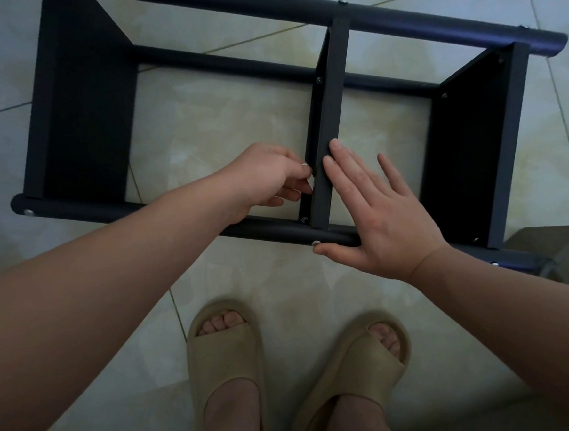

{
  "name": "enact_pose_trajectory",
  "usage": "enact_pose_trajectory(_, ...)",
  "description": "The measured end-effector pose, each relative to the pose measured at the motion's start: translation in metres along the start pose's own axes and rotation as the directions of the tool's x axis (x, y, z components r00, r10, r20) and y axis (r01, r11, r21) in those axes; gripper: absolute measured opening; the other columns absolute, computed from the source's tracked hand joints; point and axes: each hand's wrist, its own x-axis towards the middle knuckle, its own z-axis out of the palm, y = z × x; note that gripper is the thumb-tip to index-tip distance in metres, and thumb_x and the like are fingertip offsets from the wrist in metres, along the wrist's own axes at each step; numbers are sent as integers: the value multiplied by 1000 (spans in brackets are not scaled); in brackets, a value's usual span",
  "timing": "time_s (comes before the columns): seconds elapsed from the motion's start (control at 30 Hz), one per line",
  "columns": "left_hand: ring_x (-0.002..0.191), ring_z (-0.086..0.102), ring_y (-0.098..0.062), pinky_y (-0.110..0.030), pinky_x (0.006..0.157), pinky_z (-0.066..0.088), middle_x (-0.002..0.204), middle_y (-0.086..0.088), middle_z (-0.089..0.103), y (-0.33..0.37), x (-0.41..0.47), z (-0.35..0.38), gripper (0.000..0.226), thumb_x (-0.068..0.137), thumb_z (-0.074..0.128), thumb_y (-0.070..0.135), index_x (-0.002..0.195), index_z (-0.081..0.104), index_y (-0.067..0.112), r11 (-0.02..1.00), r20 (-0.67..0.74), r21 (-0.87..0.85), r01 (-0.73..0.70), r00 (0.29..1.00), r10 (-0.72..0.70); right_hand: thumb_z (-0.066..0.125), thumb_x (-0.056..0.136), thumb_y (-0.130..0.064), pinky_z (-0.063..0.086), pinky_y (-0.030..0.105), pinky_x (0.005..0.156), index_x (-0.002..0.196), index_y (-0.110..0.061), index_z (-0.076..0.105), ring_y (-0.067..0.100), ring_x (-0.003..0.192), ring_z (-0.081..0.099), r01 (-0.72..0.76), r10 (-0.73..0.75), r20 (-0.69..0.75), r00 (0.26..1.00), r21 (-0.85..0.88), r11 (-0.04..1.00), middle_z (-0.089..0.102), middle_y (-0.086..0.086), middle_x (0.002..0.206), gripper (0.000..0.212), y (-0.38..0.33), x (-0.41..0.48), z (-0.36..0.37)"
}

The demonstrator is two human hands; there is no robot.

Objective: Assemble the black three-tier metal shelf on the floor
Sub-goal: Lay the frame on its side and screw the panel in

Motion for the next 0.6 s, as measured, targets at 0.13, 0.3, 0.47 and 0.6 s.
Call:
enact_pose_trajectory(0.13,76,68,-12,-32,79,49,78,4,77,2,-1,0,11,97,62,25,87,67,22,999,-1,33,-11,1000,11,40,91,-77,16,58,124,162,-7,14,24,157,12,1,-1,3,1000,-6,1000,5,9,170,103,0,0,0)
enact_pose_trajectory(0.3,77,69,-13,-32,80,50,79,3,77,2,-3,0,9,97,62,26,91,66,21,1000,22,-10,12,1000,-12,39,91,-77,15,58,124,162,-6,15,24,157,11,0,0,2,1000,-15,1000,5,10,170,103,0,0,-1)
enact_pose_trajectory(0.47,79,69,-15,-31,79,49,77,2,76,5,-4,0,11,98,60,25,95,66,18,999,30,-34,32,999,-31,37,91,-77,14,59,124,162,-7,14,23,157,9,0,0,3,1000,-25,1000,4,9,170,102,0,0,-1)
enact_pose_trajectory(0.6,81,71,-15,-30,79,50,78,0,77,4,-5,1,12,98,58,22,96,66,14,999,47,-18,44,998,-43,39,91,-77,15,59,124,162,-7,14,24,157,11,1,-1,1,1000,-15,1000,5,9,170,103,0,0,0)
